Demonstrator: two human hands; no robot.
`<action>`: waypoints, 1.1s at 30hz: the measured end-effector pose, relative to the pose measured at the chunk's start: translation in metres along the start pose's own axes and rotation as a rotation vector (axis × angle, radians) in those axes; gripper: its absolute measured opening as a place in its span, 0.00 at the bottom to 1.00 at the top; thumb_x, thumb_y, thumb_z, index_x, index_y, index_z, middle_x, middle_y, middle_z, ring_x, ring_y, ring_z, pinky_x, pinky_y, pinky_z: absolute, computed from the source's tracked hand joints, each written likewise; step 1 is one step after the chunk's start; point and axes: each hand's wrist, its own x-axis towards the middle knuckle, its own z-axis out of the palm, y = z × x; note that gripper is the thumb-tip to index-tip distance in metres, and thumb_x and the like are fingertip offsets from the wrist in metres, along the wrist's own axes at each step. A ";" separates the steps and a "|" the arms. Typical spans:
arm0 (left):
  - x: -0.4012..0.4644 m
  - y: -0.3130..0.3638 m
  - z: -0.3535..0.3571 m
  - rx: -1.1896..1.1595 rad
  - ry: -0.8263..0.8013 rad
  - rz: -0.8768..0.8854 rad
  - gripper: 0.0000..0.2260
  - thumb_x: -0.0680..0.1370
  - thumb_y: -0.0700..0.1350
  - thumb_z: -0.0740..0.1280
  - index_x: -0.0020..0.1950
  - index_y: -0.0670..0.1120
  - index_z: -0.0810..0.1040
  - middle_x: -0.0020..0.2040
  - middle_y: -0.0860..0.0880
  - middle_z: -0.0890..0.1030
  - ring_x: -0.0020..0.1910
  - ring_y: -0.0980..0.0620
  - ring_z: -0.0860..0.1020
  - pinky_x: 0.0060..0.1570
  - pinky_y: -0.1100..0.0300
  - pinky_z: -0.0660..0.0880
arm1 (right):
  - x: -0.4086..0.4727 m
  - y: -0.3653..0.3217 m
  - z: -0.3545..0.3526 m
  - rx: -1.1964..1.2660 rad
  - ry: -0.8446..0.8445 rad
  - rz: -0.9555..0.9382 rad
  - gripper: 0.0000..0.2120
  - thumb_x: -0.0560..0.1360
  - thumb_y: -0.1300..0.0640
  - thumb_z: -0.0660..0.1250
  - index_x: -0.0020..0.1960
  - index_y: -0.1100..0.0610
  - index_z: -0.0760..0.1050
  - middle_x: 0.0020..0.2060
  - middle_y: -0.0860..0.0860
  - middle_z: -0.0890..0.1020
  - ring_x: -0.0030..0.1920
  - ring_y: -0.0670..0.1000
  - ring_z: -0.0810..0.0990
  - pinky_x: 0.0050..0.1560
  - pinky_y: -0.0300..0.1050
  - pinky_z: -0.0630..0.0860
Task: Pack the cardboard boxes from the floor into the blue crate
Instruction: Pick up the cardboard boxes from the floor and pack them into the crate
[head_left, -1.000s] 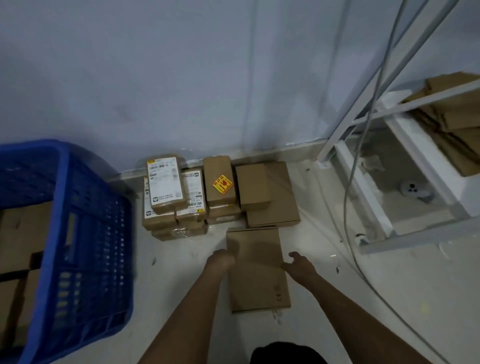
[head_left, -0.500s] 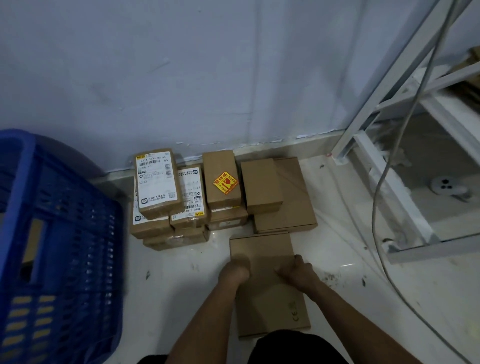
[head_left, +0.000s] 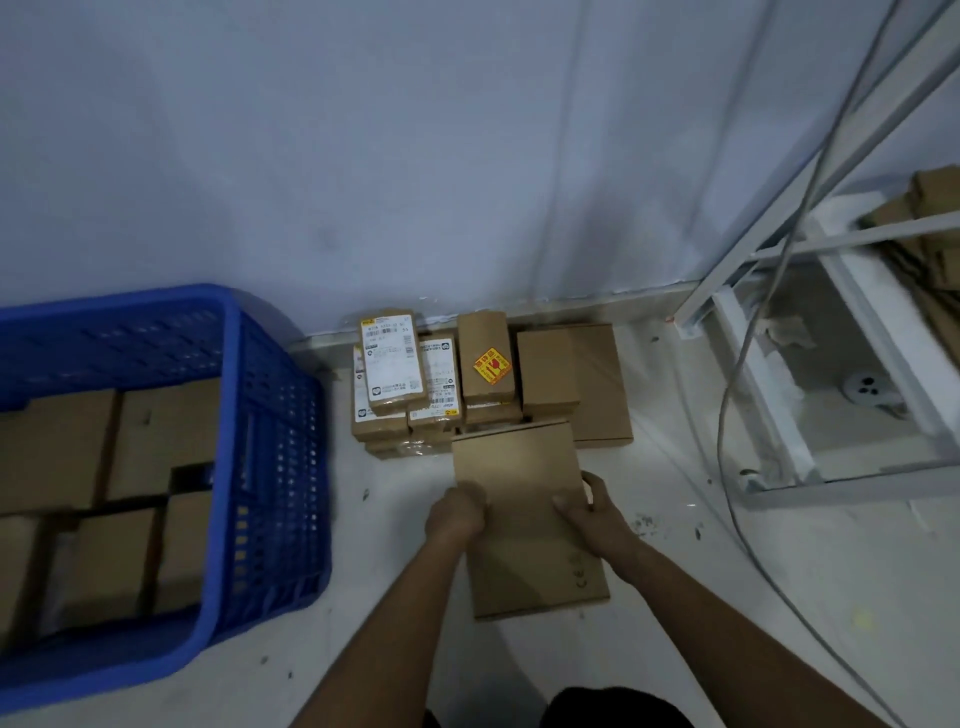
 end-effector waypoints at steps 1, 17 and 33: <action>-0.017 -0.001 -0.010 0.005 0.036 -0.003 0.17 0.82 0.47 0.54 0.64 0.40 0.73 0.64 0.42 0.75 0.61 0.40 0.75 0.62 0.49 0.74 | -0.018 -0.013 0.001 0.011 -0.017 0.000 0.33 0.75 0.48 0.69 0.74 0.50 0.56 0.54 0.53 0.77 0.50 0.53 0.80 0.47 0.46 0.80; -0.386 0.001 -0.160 -0.412 0.196 -0.092 0.10 0.82 0.48 0.57 0.58 0.44 0.69 0.55 0.44 0.76 0.47 0.51 0.72 0.47 0.58 0.70 | -0.347 -0.206 -0.014 0.048 -0.086 0.148 0.32 0.72 0.48 0.72 0.71 0.54 0.62 0.61 0.54 0.74 0.54 0.54 0.78 0.44 0.45 0.76; -0.433 -0.178 -0.344 -0.627 0.164 -0.087 0.26 0.80 0.49 0.63 0.75 0.43 0.61 0.70 0.45 0.71 0.67 0.44 0.71 0.63 0.55 0.70 | -0.437 -0.317 0.221 -0.083 -0.007 0.077 0.28 0.73 0.48 0.71 0.67 0.54 0.65 0.57 0.54 0.76 0.55 0.55 0.77 0.53 0.52 0.76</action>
